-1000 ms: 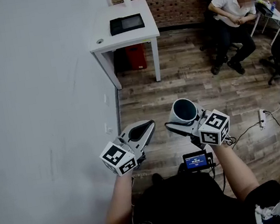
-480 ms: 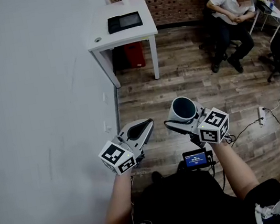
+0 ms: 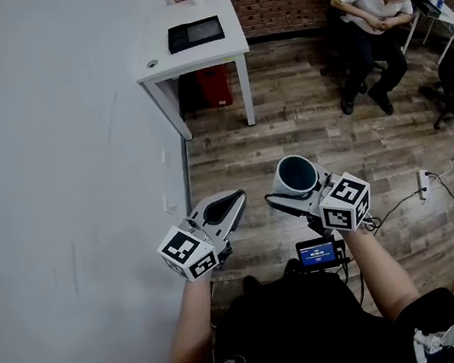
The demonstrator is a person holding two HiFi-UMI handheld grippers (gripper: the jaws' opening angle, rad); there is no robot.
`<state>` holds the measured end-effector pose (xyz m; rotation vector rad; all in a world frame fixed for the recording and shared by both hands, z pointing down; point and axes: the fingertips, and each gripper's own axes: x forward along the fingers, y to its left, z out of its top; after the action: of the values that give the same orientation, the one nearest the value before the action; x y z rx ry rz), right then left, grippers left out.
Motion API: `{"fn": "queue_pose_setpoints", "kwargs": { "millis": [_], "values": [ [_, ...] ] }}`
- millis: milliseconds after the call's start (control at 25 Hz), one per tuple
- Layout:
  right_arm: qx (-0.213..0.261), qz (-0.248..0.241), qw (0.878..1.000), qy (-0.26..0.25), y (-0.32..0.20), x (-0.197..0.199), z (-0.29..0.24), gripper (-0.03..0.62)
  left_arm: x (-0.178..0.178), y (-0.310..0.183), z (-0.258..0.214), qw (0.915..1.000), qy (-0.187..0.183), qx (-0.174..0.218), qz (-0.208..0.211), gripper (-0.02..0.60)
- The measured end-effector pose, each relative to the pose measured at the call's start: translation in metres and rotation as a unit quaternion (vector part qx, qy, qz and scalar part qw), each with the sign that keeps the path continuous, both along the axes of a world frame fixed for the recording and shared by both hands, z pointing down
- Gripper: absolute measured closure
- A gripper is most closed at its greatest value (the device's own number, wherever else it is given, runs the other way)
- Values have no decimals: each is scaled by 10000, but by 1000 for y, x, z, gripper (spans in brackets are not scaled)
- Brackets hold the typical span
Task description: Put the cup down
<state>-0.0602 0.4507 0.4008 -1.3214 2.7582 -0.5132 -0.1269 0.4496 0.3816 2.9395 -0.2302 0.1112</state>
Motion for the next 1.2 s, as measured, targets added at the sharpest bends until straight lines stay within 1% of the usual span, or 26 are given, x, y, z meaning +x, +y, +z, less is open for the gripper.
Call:
{"fn": "queue_pose_setpoints", "kwargs": {
  "millis": [280,520,640,800,960,1120,1200],
  "values": [
    [-22,115,9999,-18,-9,42,9,197,23,-11,2,9997,-54,88,-218,574],
    [-252,189,9992,-237,-25,65,23,197,38,-23,17,9993,-281,-32,-255,574],
    [-388,205,9988,-228,-43,70,33,197,45,-40,23,9992,-276,-130,-249,574],
    [-524,187,9984,-140,-79,71,48,197,53,-79,38,9992,-258,-236,-184,574],
    [-614,237,9978,86,-133,79,53,197,65,-138,44,9994,-158,-287,-75,574],
    [-560,264,9975,336,-201,85,41,197,79,-204,35,9998,-25,-162,77,574],
    [-528,313,9975,348,-235,86,33,197,81,-234,29,9999,25,-100,136,574]
  ]
}}
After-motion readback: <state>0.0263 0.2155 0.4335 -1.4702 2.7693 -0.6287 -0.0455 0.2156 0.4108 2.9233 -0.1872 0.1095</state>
